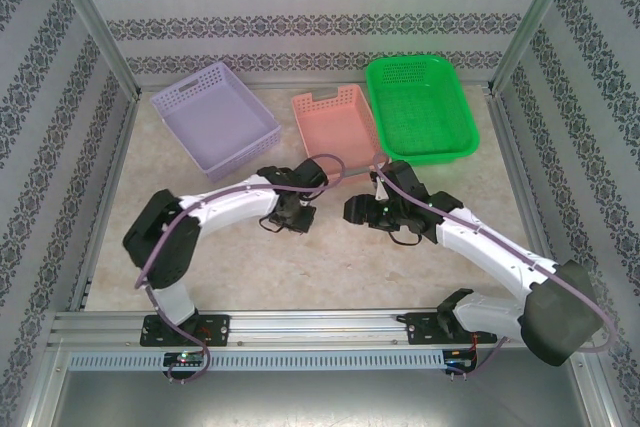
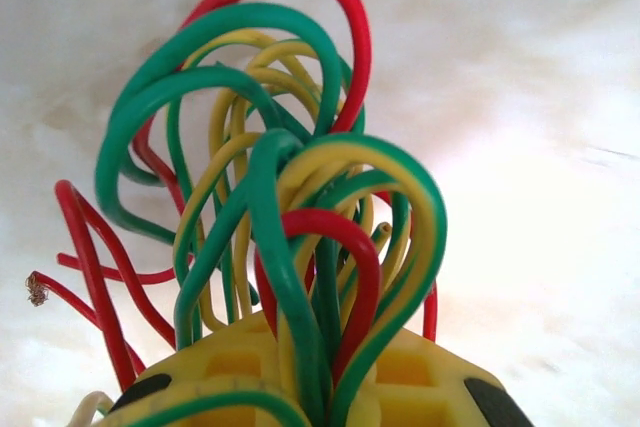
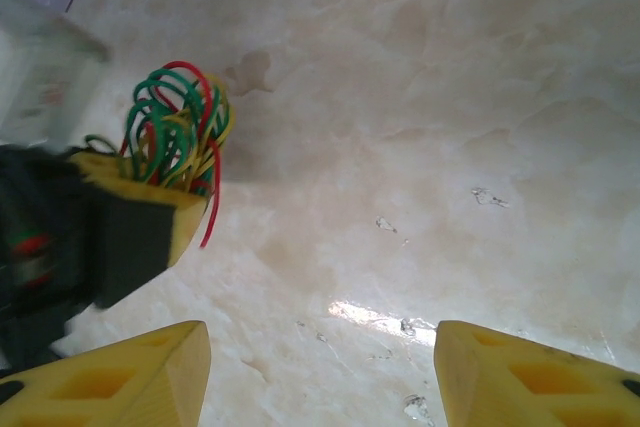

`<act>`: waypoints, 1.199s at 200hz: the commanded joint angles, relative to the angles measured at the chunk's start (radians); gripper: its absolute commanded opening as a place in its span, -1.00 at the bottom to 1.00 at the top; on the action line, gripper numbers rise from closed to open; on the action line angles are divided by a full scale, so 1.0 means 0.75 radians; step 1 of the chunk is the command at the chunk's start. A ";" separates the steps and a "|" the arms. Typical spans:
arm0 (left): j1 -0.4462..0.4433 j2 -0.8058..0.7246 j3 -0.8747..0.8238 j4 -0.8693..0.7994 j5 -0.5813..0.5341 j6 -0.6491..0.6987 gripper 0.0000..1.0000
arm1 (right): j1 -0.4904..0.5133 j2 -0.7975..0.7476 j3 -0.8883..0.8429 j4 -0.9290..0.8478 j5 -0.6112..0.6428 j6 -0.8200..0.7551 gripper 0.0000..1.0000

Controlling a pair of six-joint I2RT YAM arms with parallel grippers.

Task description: Untangle the cables

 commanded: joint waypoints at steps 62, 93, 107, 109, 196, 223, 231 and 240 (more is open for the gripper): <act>0.169 -0.167 -0.014 0.094 0.965 0.041 -1.00 | -0.009 0.150 0.123 0.185 -0.307 0.108 0.22; 0.173 -0.137 -0.011 0.132 1.028 0.033 -1.00 | 0.005 0.147 0.115 0.260 -0.321 0.187 0.21; 0.173 -0.137 -0.013 0.156 1.053 0.021 -1.00 | 0.003 0.163 0.100 0.298 -0.320 0.219 0.18; 0.174 -0.137 -0.012 0.157 1.055 0.022 -1.00 | 0.002 0.166 0.100 0.303 -0.320 0.224 0.18; 0.172 -0.134 -0.008 0.148 1.043 0.038 -1.00 | -0.005 0.254 0.001 0.658 -0.410 0.547 0.14; 0.173 -0.122 -0.006 0.132 1.015 0.046 -1.00 | -0.017 0.186 -0.016 0.648 -0.395 0.643 0.33; 0.174 -0.122 -0.008 0.132 1.008 0.048 -1.00 | -0.020 0.165 -0.023 0.636 -0.389 0.671 0.36; 0.174 -0.123 -0.005 0.133 1.002 0.047 -1.00 | -0.020 0.156 -0.033 0.637 -0.396 0.698 0.37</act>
